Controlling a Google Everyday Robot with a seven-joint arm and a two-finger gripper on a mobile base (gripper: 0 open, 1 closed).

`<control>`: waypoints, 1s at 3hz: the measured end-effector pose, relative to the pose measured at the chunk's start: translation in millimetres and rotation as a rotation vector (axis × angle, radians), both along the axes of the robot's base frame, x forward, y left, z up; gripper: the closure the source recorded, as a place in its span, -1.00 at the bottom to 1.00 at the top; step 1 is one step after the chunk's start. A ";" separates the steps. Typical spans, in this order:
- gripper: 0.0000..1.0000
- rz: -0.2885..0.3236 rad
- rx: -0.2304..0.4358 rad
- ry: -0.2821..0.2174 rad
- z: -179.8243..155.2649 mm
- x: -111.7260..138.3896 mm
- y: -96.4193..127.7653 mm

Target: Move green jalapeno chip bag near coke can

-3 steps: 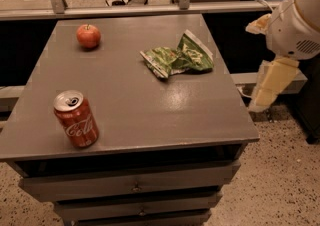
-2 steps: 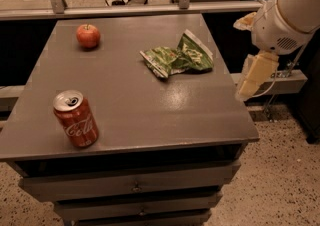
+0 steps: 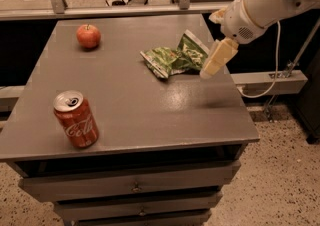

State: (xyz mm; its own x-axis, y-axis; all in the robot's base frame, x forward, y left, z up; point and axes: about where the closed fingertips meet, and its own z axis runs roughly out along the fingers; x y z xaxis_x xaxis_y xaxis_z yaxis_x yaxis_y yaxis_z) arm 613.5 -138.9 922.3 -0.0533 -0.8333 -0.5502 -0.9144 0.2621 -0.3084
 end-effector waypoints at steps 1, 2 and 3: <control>-1.00 -0.029 0.077 -0.006 -14.9 40.3 13.7; -1.00 -0.078 0.101 -0.004 -32.9 69.6 7.5; -1.00 -0.122 0.128 0.025 -55.2 88.8 4.9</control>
Offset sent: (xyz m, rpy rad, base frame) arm 0.1049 -0.0057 -0.0511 0.1287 -0.0087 -0.1468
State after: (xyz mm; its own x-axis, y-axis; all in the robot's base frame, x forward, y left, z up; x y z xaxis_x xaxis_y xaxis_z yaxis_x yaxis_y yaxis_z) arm 702.3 -134.1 867.1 -0.1648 -0.7433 -0.6483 -0.8802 0.4074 -0.2434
